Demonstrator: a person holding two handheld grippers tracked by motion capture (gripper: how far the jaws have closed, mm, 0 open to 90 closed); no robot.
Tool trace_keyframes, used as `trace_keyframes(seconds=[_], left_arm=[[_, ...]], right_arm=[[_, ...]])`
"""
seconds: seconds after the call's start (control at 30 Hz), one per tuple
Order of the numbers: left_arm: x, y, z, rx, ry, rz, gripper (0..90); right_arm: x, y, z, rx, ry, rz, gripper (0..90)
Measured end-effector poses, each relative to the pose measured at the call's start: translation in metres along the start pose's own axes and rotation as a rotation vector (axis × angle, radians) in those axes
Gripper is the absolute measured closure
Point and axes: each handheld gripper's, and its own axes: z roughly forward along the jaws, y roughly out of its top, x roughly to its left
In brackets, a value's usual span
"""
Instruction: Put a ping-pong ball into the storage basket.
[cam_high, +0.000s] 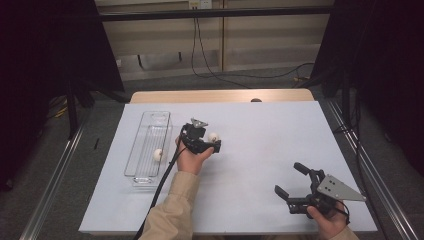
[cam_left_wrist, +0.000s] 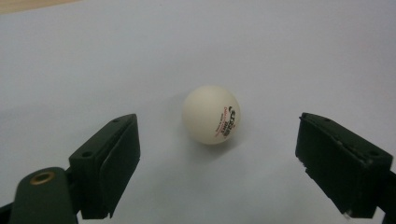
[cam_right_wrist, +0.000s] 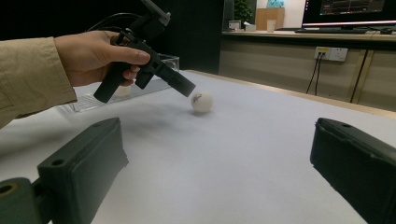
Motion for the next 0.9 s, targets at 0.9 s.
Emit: trace_keyframes(seconds=[0.9], left_arm=[[-0.002, 0.001, 0.012, -0.005, 0.015, -0.002, 15.6]], right_arm=[[0.0, 0.0, 0.0, 0.0, 0.0, 0.006, 2.5]])
